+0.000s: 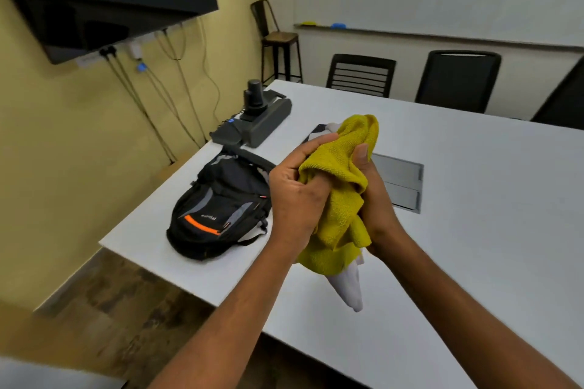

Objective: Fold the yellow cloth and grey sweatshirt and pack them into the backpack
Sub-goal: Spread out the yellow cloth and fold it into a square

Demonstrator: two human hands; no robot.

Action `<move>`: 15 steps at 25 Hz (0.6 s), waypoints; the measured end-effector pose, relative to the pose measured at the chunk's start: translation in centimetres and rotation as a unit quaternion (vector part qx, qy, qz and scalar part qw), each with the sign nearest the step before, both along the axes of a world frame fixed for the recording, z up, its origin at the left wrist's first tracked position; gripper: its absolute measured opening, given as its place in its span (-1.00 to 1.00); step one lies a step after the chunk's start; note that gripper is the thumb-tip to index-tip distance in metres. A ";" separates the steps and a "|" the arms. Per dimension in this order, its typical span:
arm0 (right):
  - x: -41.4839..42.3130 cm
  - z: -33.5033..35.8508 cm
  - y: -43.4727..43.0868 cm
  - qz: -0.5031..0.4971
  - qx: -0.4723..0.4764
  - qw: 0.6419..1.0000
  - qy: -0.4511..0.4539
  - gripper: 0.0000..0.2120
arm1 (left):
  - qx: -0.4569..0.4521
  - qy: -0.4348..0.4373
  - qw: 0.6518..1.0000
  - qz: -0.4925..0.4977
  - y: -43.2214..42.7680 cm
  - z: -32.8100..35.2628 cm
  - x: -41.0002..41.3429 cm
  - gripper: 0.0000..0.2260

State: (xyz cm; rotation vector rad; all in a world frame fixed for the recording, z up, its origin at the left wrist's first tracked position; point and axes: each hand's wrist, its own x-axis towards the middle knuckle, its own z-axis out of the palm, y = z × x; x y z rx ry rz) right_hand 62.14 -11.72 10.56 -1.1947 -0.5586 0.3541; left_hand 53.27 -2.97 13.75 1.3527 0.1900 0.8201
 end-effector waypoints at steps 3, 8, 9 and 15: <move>3.5 -0.5 -1.8 -0.064 -0.023 0.998 0.000 -0.39 | 0.014 0.013 0.998 -0.054 -0.6 -0.8 4.8 -0.72; 8.3 -1.9 -3.9 -0.160 -0.051 0.986 0.011 -0.48 | 0.026 0.031 0.991 -0.130 -1.2 -3.1 12.1 -0.74; 9.2 -2.4 -4.2 -0.178 -0.065 0.982 0.015 -0.48 | 0.031 0.036 0.988 -0.146 -1.2 -3.7 13.3 -0.73; 14.2 -6.9 -4.5 -0.228 -0.131 0.962 0.075 -0.59 | 0.075 0.118 0.970 -0.201 0.6 -10.0 20.7 -0.64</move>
